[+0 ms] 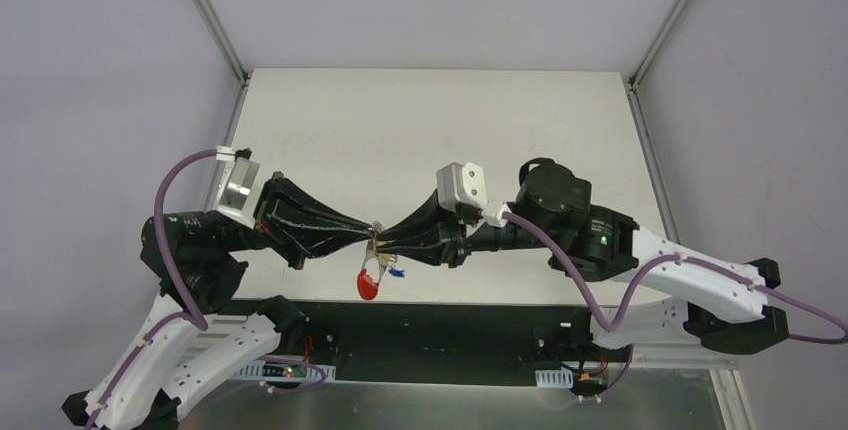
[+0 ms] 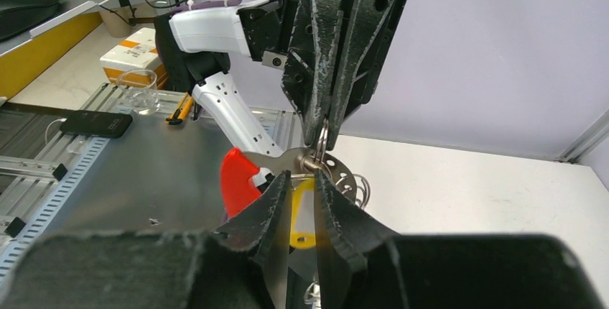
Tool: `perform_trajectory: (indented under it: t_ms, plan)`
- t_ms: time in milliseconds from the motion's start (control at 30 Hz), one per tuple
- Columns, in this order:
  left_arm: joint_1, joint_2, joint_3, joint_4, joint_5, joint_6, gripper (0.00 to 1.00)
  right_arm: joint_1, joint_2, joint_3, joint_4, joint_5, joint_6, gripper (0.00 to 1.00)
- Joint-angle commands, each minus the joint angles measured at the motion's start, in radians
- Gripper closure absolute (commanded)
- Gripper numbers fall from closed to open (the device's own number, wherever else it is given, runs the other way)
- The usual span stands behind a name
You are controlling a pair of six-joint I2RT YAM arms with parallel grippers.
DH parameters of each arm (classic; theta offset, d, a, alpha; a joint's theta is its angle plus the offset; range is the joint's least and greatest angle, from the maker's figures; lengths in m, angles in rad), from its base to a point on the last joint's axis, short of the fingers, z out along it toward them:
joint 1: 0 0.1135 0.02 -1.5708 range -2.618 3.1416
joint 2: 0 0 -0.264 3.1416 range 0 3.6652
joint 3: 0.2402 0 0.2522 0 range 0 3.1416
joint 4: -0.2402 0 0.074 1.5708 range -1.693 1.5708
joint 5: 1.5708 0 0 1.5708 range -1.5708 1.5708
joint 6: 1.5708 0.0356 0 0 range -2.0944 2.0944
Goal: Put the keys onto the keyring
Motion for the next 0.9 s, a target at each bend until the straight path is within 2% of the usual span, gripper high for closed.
perform_trajectory:
  t_ms: [0,167,533,733,867]
  plan:
    - [-0.006,-0.015,-0.007,0.1,-0.026,-0.026,1.0,0.015,-0.005,0.017,0.087,0.06,-0.03,0.81]
    - [-0.006,-0.019,-0.017,0.113,-0.028,-0.03,1.0,0.019,-0.021,-0.009,0.167,0.095,-0.023,0.81]
    - [-0.006,-0.036,-0.022,0.096,-0.032,-0.012,1.0,0.024,-0.016,0.007,0.155,0.1,-0.005,0.84]
    - [-0.006,-0.037,-0.018,0.085,-0.032,-0.007,1.0,0.025,-0.02,0.009,0.146,0.103,0.005,1.0]
    - [-0.006,-0.036,-0.018,0.087,-0.034,-0.007,1.0,0.025,0.0,0.051,0.084,0.091,0.016,1.0]
